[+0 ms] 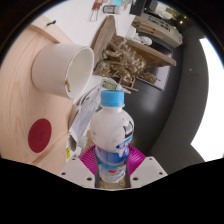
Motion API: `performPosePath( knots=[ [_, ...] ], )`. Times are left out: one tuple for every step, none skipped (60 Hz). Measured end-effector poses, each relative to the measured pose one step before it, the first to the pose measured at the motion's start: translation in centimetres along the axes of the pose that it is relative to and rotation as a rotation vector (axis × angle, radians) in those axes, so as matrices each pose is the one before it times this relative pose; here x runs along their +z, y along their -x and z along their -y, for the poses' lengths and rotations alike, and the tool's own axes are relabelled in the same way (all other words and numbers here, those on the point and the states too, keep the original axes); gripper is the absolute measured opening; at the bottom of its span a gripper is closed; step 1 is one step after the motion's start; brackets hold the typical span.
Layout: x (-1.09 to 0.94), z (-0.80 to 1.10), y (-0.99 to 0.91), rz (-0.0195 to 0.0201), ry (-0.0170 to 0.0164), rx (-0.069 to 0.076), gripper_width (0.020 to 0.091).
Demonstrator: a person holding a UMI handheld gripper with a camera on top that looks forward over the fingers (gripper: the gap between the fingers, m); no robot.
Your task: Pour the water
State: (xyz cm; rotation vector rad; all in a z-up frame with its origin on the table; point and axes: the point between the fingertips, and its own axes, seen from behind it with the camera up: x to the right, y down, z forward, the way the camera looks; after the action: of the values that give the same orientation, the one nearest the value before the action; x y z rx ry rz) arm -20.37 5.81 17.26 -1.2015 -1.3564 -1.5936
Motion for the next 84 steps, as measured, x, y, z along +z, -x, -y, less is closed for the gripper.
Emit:
performPosePath(
  knots=[
    [-0.016,0.188,0.135,-0.00077,-0.00541,-0.0194,0.034],
    [0.0,0.158,0.138,0.00048,-0.00374,-0.0164,0.0341],
    [-0.002,0.102,0.126,0.00089,-0.00177,-0.0135,0.0339],
    [-0.051,0.097,0.039,-0.00049,-0.00089,-0.01,0.034],
    [-0.038,0.094,0.003,-0.0011,-0.00084,-0.0065,0.034],
    [0.08,0.127,0.1,-0.00195,-0.00486,-0.0063,0.0338],
    [-0.103,0.075,0.082,0.00128,0.00023,0.0006,0.0338],
    [0.068,0.054,-0.039,0.00377,-0.00241,-0.0017,0.0339],
    [-0.014,0.029,0.009,0.00054,0.00075,0.0015,0.0339],
    [-0.023,0.03,-0.001,0.00098,0.00015,0.0021,0.0338],
    [-0.016,0.042,0.02,0.00226,-0.00068,0.0033,0.0339],
    [-0.019,0.033,0.0,0.00294,-0.00115,0.0046,0.034],
    [-0.004,-0.069,-0.066,0.00193,-0.00265,0.0065,0.0342],
    [-0.034,-0.023,-0.069,0.00016,0.00063,0.0104,0.0342],
    [-0.02,-0.013,-0.106,-0.00056,-0.00098,0.0116,0.0342],
    [-0.03,-0.029,-0.12,0.00099,-0.00067,0.0141,0.0343],
    [-0.07,-0.065,-0.143,0.00057,0.00168,0.0155,0.0342],
    [0.014,-0.081,-0.027,0.00897,-0.00038,0.0251,0.0342],
    [-0.073,-0.095,-0.12,0.00386,0.00216,0.0297,0.0342],
    [-0.057,-0.098,-0.138,0.00687,0.00067,0.0373,0.0341],
    [-0.055,-0.132,-0.115,0.00795,0.00247,0.0433,0.0341],
    [-0.088,-0.191,-0.154,0.00825,0.00444,0.0458,0.0342],
    [-0.065,-0.172,-0.167,0.00948,0.00443,0.05,0.0343],
    [-0.067,-0.156,-0.22,0.0096,0.00365,0.0547,0.0343],
    [-0.168,-0.08,-0.241,0.00754,0.00397,0.0581,0.0343],
    [-0.115,-0.093,-0.524,0.01708,-0.0025,0.0563,0.0343],
    [-0.134,-0.072,-0.111,0.01495,0.00253,0.065,0.0344],
    [-0.124,-0.087,-0.057,0.01751,0.00271,0.0651,0.0343],
    [-0.098,-0.11,-0.077,0.01703,0.00325,0.066,0.0343],
    [-0.116,-0.092,-0.121,0.01537,0.00325,0.0671,0.0344],
    [-0.136,-0.009,-0.09,0.01506,0.00023,0.0663,0.0344],
    [-0.114,0.111,-0.008,0.01796,-0.00271,0.0638,0.0343],
    [-0.114,0.096,0.039,0.02034,-0.00449,0.0616,0.0344],
    [-0.059,0.011,0.219,0.01048,-0.00472,0.0605,0.0344],
    [0.011,0.018,-0.048,0.02075,-0.00404,0.063,0.0344],
    [-0.133,-0.041,0.092,0.00777,-0.00213,0.0611,0.0343],
    [-0.024,0.162,0.101,0.01848,-0.00288,0.0475,0.0344],
    [-0.013,0.001,0.171,0.0226,-0.00227,0.0512,0.0344],
    [-0.014,-0.023,0.193,0.02169,-0.00155,0.0507,0.0344],
    [0.048,-0.13,0.21,0.01965,0.00052,0.0508,0.0343],
    [-0.054,-0.204,0.432,0.01462,0.00171,0.0497,0.0344],
    [0.215,-0.263,0.308,0.01907,0.00256,0.0447,0.0344],
    [0.189,-0.33,0.345,0.02184,0.00509,0.0425,0.0344],
    [0.208,-0.371,0.253,0.02021,0.00601,0.04,0.0344],
    [0.228,-0.412,0.21,0.01675,0.00589,0.0376,0.0343],
    [0.008,-0.547,0.265,0.01192,0.00552,0.0358,0.0344],
    [0.273,-0.439,0.135,0.01392,0.00615,0.0298,0.0344],
    [0.267,-0.439,0.129,0.01324,0.00471,0.0283,0.0343],
    [0.285,-0.442,0.107,0.01199,0.00346,0.0262,0.0343],
    [0.26,-0.457,0.039,0.00937,0.00389,0.023,0.0343],
    [0.296,-0.534,0.074,0.00803,0.00518,0.0193,0.0343],
    [0.237,-0.624,0.275,0.00648,0.0044,0.0203,0.0343],
    [0.257,-0.496,0.069,0.0081,0.00351,0.0169,0.0343],
    [0.233,-0.437,0.035,0.00691,0.00176,0.0164,0.0342],
    [0.264,-0.442,0.058,0.0062,0.00102,0.0145,0.0345],
    [0.238,-0.466,0.071,0.00707,0.00268,0.0125,0.0346],
    [0.231,-0.448,-0.008,0.00979,0.00439,0.0114,0.0345],
    [0.19,-0.438,0.162,0.0048,0.00327,0.0104,0.0345],
    [0.239,-0.403,0.068,0.00526,0.00318,0.0095,0.0345],
    [0.232,-0.396,0.045,0.00309,0.0036,0.0088,0.0346],
    [0.221,-0.398,-0.011,0.00139,0.00315,0.0077,0.0345],
    [0.189,-0.392,-0.008,0.00042,0.00335,0.0069,0.0346],
    [0.18,-0.375,-0.037,-0.00051,0.00382,0.0047,0.0346],
    [0.152,-0.356,-0.276,0.00135,0.00341,0.0034,0.0345],
    [0.154,-0.32,-0.106,-0.00442,0.00261,0.0017,0.0345],
    [0.144,-0.329,-0.085,-0.00298,0.00239,0.0037,0.0345],
    [0.018,-0.165,-0.069,-0.00261,-0.00256,0.0046,0.035],
    [0.012,0.348,-0.005,0.00077,-0.01908,0.0075,0.035],
    [0.053,0.03,-0.03,-0.00048,-0.00706,0.0041,0.0349],
    [0.074,-0.165,-0.076,-0.00215,0.00293,0.0019,0.035],
    [0.067,0.179,-0.196,0.00225,-0.00101,0.0028,0.035],
    [0.045,-0.032,0.058,-0.0003,-0.00272,0.0026,0.0349],
    [0.011,-0.052,-0.002,-0.0017,0.00103,0.0009,0.035],
    [0.008,0.024,-0.011,-0.00219,-0.00254,0.002,0.0362],
    [-0.001,-0.007,-0.022,-0.0026,-0.00124,0.0016,0.0361],
    [-0.013,-0.019,-0.017,-0.00188,-0.00043,0.0006,0.0362],
    [-0.029,-0.009,-0.002,-0.00142,-0.00048,0.0013,0.0373],
    [-0.024,0.029,-0.121,0.00008,0.00054,0.0024,0.0373],
    [-0.033,-0.054,0.002,-0.00301,0.00099,0.0024,0.0387],
    [-0.044,-0.012,0.014,-0.00231,0.00001,0.0019,0.0391],
    [-0.054,-0.042,0.001,-0.00237,-0.00018,0.0009,0.0404],
    [-0.039,-0.026,-0.006,-0.00253,-0.00042,0.0005,0.0414],
    [-0.045,-0.035,-0.014,-0.00249,0.00032,0.0005,0.0429],
    [-0.039,-0.007,-0.049,-0.00311,-0.00037,0.0013,0.0445]
  ],
)
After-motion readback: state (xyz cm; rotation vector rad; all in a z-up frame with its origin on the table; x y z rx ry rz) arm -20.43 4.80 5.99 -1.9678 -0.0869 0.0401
